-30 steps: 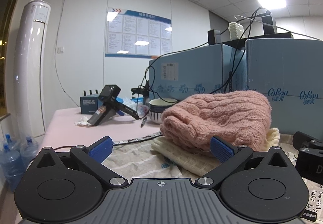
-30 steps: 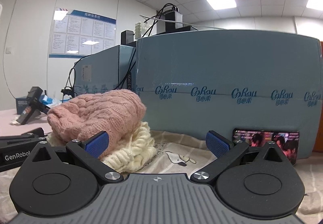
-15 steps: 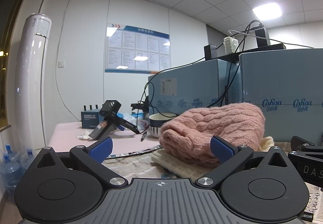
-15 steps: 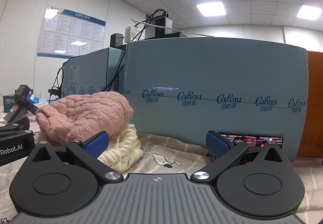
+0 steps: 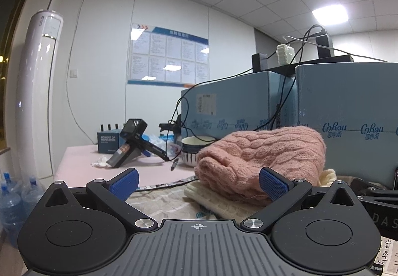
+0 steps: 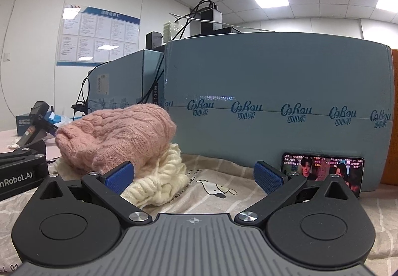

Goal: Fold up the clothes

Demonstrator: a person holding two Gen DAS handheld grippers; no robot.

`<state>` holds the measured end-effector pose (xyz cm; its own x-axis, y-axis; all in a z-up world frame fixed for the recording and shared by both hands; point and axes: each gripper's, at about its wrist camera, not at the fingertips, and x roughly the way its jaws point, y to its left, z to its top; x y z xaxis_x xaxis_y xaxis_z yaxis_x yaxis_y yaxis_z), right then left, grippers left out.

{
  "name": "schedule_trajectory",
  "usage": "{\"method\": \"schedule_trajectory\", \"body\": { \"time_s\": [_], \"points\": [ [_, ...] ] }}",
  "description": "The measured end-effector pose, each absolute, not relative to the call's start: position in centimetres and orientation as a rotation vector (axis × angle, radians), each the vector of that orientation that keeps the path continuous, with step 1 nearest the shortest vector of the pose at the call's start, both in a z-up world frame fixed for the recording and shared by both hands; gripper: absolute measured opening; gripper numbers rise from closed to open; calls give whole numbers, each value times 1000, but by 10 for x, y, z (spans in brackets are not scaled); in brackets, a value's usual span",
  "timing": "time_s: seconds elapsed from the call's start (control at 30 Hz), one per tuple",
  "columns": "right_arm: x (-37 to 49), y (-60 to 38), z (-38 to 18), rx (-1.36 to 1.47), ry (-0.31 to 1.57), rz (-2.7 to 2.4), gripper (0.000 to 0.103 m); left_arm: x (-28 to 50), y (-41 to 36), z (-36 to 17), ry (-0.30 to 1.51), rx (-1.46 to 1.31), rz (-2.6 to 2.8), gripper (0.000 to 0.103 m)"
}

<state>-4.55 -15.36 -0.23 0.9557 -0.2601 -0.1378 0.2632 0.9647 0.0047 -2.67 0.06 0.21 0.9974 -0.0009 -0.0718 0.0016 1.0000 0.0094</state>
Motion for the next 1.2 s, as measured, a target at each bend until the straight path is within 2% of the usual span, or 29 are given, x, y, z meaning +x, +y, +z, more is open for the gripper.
{"method": "schedule_trajectory", "body": {
  "time_s": [1.2],
  "points": [
    [-51,-155,-1,32,104,-261,103,-30,3,4,56,-4,-18,103]
  ]
}}
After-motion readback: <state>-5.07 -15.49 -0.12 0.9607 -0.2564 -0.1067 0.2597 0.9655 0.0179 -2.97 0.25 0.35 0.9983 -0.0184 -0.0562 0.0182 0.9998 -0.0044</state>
